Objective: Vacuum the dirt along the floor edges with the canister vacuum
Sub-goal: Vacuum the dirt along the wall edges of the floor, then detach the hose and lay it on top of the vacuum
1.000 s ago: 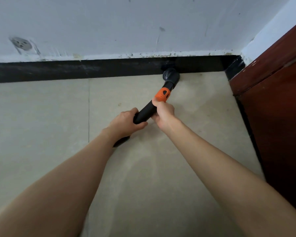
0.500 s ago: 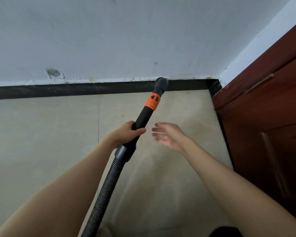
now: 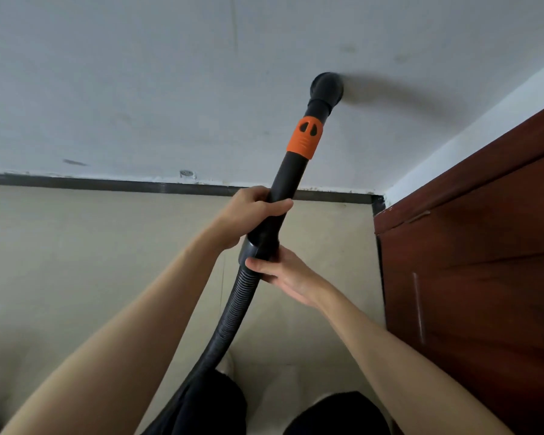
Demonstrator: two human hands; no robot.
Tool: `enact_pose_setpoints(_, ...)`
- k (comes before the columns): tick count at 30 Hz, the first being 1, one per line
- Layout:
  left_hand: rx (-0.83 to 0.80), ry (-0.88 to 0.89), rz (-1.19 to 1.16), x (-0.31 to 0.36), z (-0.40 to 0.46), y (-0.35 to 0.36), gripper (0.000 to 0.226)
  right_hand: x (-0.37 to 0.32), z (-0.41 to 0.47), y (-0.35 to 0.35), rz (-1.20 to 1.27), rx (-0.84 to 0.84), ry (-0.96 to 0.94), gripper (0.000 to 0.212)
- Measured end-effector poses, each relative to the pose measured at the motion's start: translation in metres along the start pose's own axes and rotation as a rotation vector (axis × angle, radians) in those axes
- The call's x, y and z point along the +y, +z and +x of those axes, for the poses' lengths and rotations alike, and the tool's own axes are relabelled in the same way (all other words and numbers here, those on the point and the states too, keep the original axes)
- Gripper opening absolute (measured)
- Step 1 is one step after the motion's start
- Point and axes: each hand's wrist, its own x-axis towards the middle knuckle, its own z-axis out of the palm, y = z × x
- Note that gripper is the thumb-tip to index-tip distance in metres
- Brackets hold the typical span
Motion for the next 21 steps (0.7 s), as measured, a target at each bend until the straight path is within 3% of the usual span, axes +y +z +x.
enact_pose_setpoints(5, 0.056, 0.019, -0.067, 0.081, -0.086, -0.059, 0.028, -0.071, -0.056, 0.079, -0.227, 0.054, -0.109, 0.030)
enact_pose_setpoints(8, 0.108, 0.019, -0.153, 0.116, -0.147, -0.098, 0.040, -0.109, -0.091, 0.124, -0.405, -0.006, -0.202, 0.032)
enact_pose_setpoints(10, 0.179, 0.024, -0.223, 0.131, -0.189, -0.123, 0.037, -0.132, -0.110, 0.153, -0.512, -0.084, -0.233, 0.029)
enact_pose_setpoints(15, 0.469, 0.068, -0.434, 0.156, -0.287, -0.172, 0.024, -0.170, -0.147, 0.230, -0.567, -0.195, -0.276, 0.032)
enact_pose_setpoints(19, 0.708, 0.152, -0.522, 0.170, -0.366, -0.194, 0.021, -0.167, -0.174, 0.286, -0.595, -0.293, -0.367, 0.027)
enact_pose_setpoints(21, 0.814, 0.194, -0.547, 0.175, -0.403, -0.202, 0.022, -0.163, -0.186, 0.312, -0.625, -0.301, -0.419, 0.034)
